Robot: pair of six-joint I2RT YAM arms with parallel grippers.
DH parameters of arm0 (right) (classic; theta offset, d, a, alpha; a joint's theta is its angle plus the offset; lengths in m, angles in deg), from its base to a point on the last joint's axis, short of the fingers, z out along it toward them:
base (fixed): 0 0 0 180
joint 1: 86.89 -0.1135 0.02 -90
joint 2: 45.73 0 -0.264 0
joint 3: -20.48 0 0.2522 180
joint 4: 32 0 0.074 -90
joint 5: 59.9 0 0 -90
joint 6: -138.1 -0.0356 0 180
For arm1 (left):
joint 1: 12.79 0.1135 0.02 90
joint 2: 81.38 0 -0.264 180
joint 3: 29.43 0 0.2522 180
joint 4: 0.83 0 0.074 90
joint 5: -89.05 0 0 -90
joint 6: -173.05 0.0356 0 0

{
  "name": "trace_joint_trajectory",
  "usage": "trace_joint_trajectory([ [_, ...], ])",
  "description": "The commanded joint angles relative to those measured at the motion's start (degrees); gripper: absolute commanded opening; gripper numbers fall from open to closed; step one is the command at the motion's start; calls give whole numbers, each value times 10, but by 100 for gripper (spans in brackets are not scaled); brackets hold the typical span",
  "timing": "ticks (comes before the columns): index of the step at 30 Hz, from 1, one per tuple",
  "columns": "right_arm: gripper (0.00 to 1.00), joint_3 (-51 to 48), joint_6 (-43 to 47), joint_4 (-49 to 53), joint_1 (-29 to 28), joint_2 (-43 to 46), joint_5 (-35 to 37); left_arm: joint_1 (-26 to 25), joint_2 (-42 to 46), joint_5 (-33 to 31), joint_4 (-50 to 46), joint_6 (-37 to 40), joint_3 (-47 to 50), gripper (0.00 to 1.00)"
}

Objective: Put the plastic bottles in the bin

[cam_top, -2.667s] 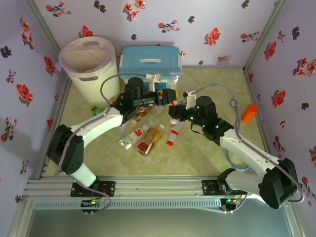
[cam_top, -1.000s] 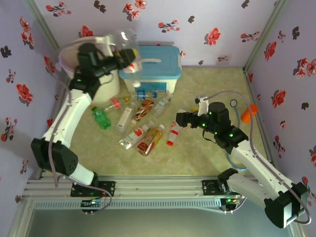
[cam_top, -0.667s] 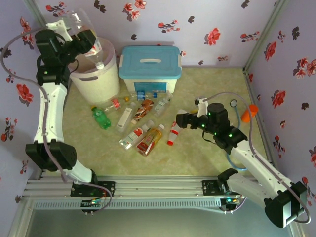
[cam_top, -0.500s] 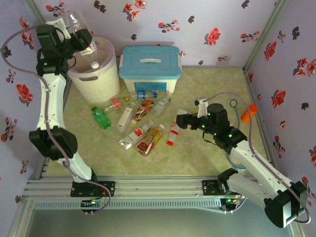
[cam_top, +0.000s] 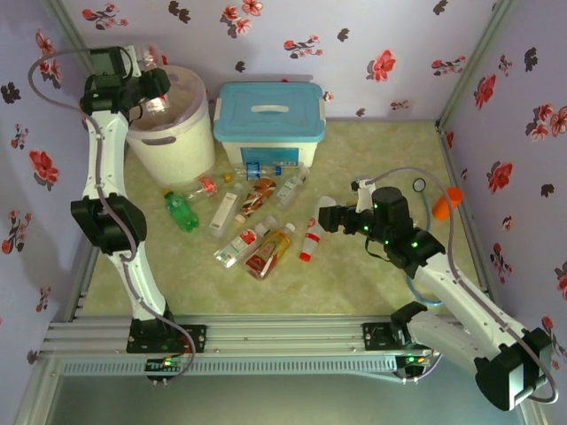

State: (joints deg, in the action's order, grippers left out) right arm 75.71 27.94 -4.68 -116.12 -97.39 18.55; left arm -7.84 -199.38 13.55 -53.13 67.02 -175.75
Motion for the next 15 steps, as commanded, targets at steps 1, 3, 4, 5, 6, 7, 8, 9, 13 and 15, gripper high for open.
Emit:
trace_joint_trajectory([
  [1,94,-3,-6,0,4,15,16,2,-22,-15,-41,37,-26,0],
  [3,94,-6,-5,-3,3,19,20,2,-32,-15,-64,54,-27,0],
  [4,94,-7,-3,-3,4,22,24,2,-36,-15,-73,62,-25,0],
  [5,94,-9,-2,-2,4,24,26,1,-38,-15,-81,73,-22,0],
  [6,94,-8,-1,-1,4,25,29,1,-39,-16,-86,82,-16,0],
  [7,95,-9,-1,0,3,25,32,0,-40,-16,-88,86,-9,0],
  [8,96,-9,-1,0,3,25,34,0,-40,-16,-87,90,1,0],
  [9,96,-9,-2,-2,4,23,35,-1,-40,-15,-87,93,9,0],
  [13,96,-10,-12,-13,4,21,33,-7,-52,-15,-89,106,20,3],
  [15,96,-12,-23,-27,4,25,26,-7,-65,-13,-98,108,10,4],
])
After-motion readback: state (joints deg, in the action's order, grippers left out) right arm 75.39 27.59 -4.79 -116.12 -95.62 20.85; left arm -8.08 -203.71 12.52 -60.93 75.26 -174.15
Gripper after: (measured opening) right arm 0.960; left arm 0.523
